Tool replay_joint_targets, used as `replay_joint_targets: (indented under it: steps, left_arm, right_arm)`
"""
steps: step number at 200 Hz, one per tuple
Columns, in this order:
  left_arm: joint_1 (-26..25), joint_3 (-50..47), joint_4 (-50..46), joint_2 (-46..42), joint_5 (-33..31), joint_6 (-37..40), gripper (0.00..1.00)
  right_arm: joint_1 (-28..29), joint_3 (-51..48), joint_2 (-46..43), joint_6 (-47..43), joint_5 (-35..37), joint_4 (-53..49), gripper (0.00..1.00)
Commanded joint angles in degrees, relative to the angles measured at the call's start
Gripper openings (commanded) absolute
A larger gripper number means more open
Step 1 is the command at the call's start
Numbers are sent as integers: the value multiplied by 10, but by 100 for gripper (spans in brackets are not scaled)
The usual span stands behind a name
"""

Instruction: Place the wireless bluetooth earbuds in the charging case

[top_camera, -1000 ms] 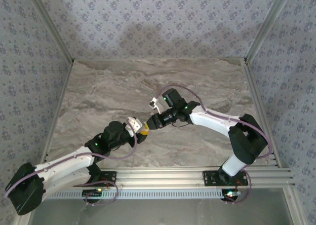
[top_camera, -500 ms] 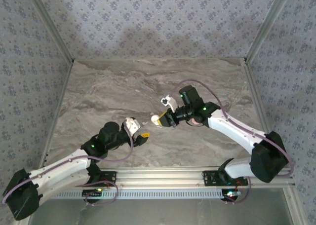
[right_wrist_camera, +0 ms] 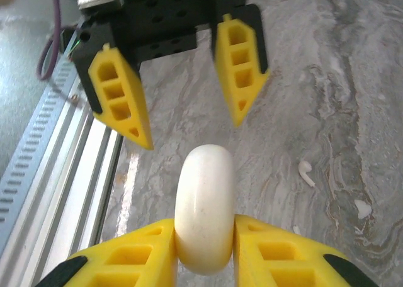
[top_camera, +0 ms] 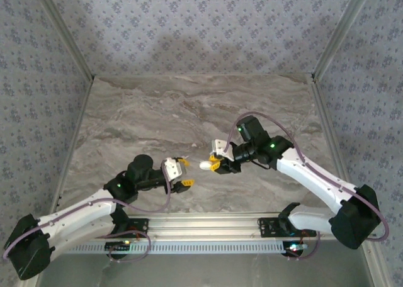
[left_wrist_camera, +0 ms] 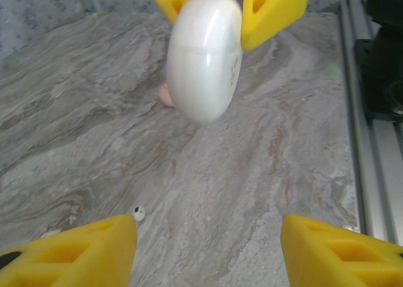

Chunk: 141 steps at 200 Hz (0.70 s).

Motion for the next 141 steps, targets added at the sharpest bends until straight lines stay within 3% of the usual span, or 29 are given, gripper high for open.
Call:
replay_joint_targets:
  steps: [1,54,141]
  left_arm:
    - [-1,42,-13,11,55,43,62]
    - [-1,77,-36,56,92,69,61]
    - [-1,90,-47,82,110,77,55]
  right_arm:
    - [17,27,14,-105,8,-70,27]
    - [57,50,59,-137,5,-70,27]
    - [51,48,61,-114,-15,-18,25]
